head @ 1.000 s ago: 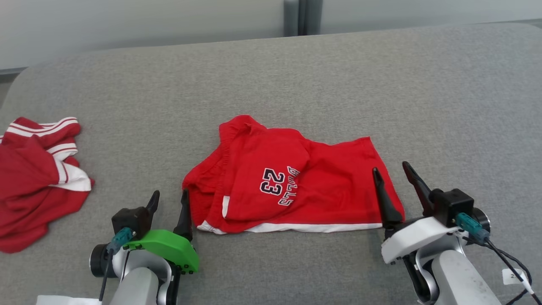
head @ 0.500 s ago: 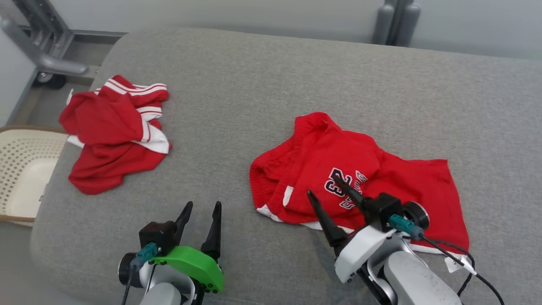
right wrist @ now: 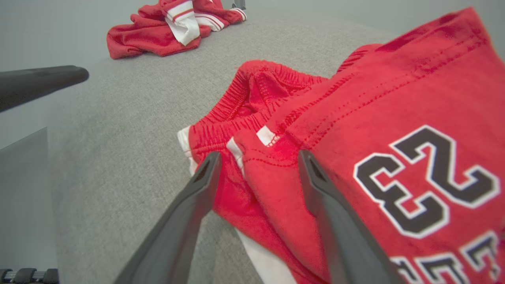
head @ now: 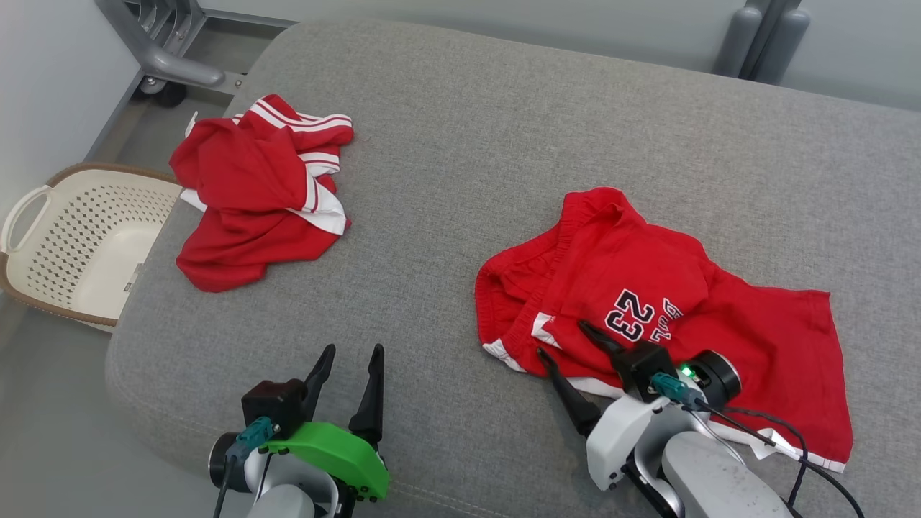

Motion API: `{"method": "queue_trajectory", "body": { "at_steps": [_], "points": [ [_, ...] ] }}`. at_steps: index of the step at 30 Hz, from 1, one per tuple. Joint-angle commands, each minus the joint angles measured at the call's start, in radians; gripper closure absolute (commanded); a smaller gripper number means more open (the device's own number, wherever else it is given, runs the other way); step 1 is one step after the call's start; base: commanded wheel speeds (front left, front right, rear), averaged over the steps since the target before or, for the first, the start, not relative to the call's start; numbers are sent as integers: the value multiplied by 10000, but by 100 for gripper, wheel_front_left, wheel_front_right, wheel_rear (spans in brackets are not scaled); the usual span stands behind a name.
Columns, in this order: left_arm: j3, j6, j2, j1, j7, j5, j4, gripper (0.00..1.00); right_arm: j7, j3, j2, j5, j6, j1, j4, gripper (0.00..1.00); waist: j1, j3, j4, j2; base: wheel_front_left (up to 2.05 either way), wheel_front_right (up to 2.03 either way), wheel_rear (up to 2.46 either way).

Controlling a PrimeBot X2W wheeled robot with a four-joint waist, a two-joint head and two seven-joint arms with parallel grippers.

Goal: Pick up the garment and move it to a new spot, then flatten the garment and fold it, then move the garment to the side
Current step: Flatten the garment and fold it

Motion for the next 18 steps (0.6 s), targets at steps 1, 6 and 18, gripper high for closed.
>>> {"method": "queue_trajectory", "body": {
  "at_steps": [1,6,18],
  "points": [
    [-15,60,10,26,2,-70,-48,0,-29,-233,2,-226,-10,-129,300,2,0,14,3,0,0,0,0],
    [-66,9,11,-27,3,-17,-49,0,-29,-839,209,-517,-10,-199,348,100,0,7,-51,0,0,0,0],
    [-144,-160,11,-18,2,105,-138,0,-29,-3588,-158,-703,-10,-656,-1420,100,0,-22,-255,0,0,0,0]
  ]
}}
